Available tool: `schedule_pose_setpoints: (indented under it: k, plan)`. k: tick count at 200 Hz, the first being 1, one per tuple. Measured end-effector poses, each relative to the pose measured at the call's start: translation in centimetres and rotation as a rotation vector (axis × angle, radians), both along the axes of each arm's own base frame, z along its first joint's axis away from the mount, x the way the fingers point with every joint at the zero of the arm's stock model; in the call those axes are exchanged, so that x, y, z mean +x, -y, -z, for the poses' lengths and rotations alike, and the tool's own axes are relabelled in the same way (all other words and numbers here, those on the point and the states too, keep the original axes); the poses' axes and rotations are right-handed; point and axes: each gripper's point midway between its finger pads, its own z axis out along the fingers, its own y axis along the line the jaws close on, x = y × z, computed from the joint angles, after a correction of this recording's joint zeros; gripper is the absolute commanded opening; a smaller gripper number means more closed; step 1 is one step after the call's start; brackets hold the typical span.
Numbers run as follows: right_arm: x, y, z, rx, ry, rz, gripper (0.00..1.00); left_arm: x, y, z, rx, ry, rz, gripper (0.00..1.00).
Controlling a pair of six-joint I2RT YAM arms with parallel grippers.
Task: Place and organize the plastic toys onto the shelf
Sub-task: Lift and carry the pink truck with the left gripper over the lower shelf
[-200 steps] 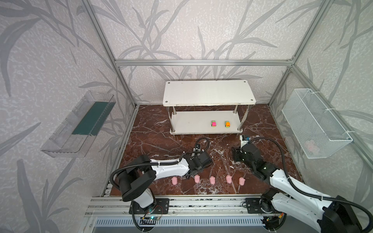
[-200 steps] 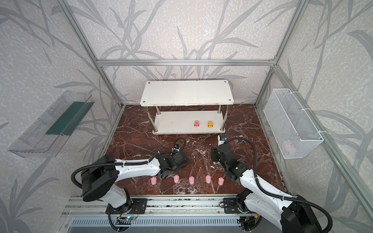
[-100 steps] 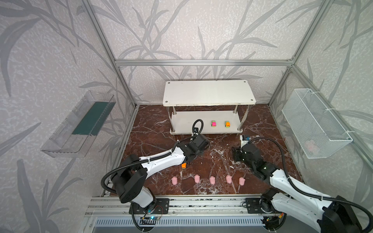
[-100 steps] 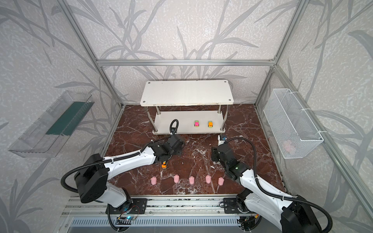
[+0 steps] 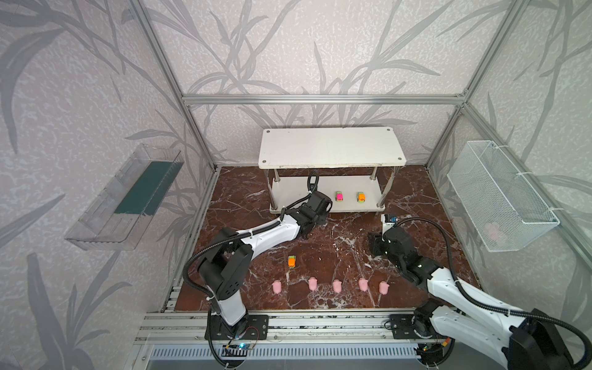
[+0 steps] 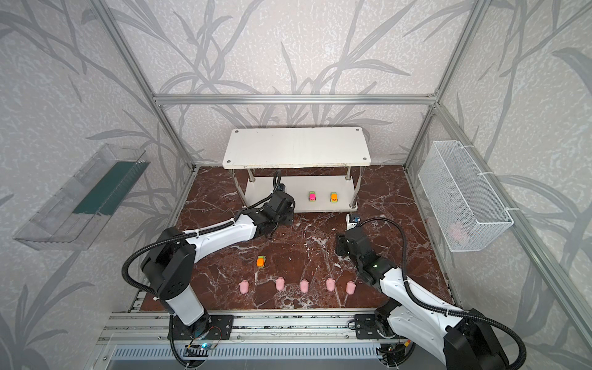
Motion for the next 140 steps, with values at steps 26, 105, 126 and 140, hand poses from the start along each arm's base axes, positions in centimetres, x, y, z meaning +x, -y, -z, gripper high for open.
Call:
schedule_pose_setpoints:
  k: [26, 105, 126, 140]
  plan:
    - [0.1, 0.3, 0.0, 0.0, 0.001, 0.009, 0.52, 1.1, 0.6, 0.4, -0.009, 0.011, 0.004, 0.29]
    - [0.3, 0.7, 0.0, -0.004, -0.001, 0.019, 0.52, 3.9, 1.6, 1.5, -0.023, 0.033, -0.011, 0.29]
    - [0.3, 0.8, 0.1, -0.007, -0.003, 0.023, 0.52, 4.4, 1.6, 1.5, -0.02, 0.038, -0.012, 0.29]
    - [0.4, 0.8, 0.2, -0.007, -0.004, 0.024, 0.52, 4.5, 1.6, 1.7, -0.016, 0.037, -0.011, 0.29]
